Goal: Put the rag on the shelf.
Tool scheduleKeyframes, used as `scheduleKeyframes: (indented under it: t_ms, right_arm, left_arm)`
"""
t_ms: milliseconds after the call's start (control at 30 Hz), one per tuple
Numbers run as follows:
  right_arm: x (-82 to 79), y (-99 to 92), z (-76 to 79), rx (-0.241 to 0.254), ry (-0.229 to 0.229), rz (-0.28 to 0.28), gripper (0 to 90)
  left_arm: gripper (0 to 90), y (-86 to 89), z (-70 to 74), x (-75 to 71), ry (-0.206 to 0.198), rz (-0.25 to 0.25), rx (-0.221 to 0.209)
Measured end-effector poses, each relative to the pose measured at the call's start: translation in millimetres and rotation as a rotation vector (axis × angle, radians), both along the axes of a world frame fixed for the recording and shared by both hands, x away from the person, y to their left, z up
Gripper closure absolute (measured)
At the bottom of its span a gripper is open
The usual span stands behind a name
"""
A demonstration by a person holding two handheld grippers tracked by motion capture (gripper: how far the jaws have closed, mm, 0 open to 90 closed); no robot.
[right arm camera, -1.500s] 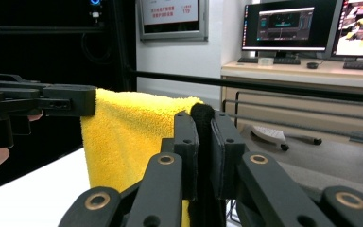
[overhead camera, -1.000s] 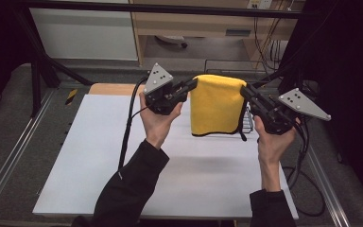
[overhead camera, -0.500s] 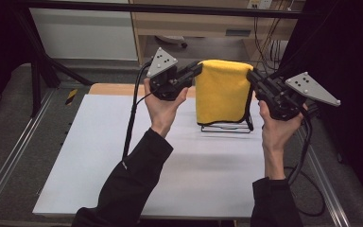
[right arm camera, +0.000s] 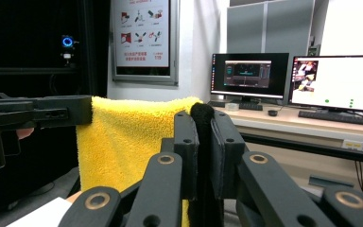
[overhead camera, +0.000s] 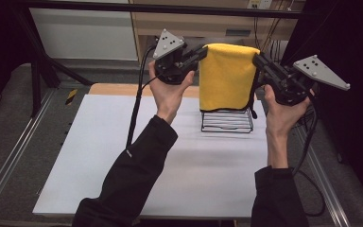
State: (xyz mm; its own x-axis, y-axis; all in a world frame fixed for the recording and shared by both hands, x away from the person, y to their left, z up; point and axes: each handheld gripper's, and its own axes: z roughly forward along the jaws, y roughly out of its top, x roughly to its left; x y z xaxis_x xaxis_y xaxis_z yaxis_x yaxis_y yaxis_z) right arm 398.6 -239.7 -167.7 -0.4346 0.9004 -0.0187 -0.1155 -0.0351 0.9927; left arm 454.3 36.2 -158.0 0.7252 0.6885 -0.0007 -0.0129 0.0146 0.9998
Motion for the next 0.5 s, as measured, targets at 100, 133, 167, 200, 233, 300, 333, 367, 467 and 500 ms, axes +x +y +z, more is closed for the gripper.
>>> scheduleKeyframes:
  t_ms: [100,133,167,200,233,300,333,367,467,500]
  right_arm:
    - [4.1,-1.2,6.8,-0.003,-0.006,-0.008,83.1]
    - [5.4,-1.6,9.2,-0.001,-0.005,-0.009,83.1]
    - [7.0,-2.3,11.4,-0.001,-0.009,-0.011,83.1]
    - [8.5,-2.7,13.6,0.001,-0.009,-0.013,83.1]
    - [9.8,-3.2,15.7,0.002,-0.011,-0.015,83.1]
    - [12.3,-3.7,19.6,0.005,-0.016,-0.016,83.1]
    - [13.6,-3.7,21.6,0.003,-0.019,-0.017,83.1]
    - [14.8,-3.6,23.4,0.002,-0.022,-0.018,83.1]
    - [18.6,-3.4,29.2,-0.003,-0.030,-0.020,83.1]
    - [19.7,-3.3,31.4,-0.005,-0.033,-0.020,83.1]
  left_arm:
    - [83.7,-2.1,7.5,3.9,-0.001,0.000,-0.005]
    - [83.7,-2.5,9.9,5.6,-0.001,0.000,-0.005]
    - [83.7,-3.4,12.1,7.0,0.000,-0.002,-0.012]
    - [83.7,-3.7,14.2,8.4,-0.002,-0.002,-0.010]
    - [83.7,-4.5,16.3,9.5,-0.004,-0.001,-0.015]
    - [83.7,-5.2,20.2,11.1,-0.013,0.004,-0.011]
    - [83.7,-5.6,22.1,11.9,-0.019,0.007,-0.010]
    - [83.7,-5.7,24.1,13.0,-0.022,0.010,-0.009]
    - [83.7,-5.4,30.2,17.6,-0.020,0.008,-0.025]
    - [83.7,-5.4,32.3,19.2,-0.019,0.006,-0.031]
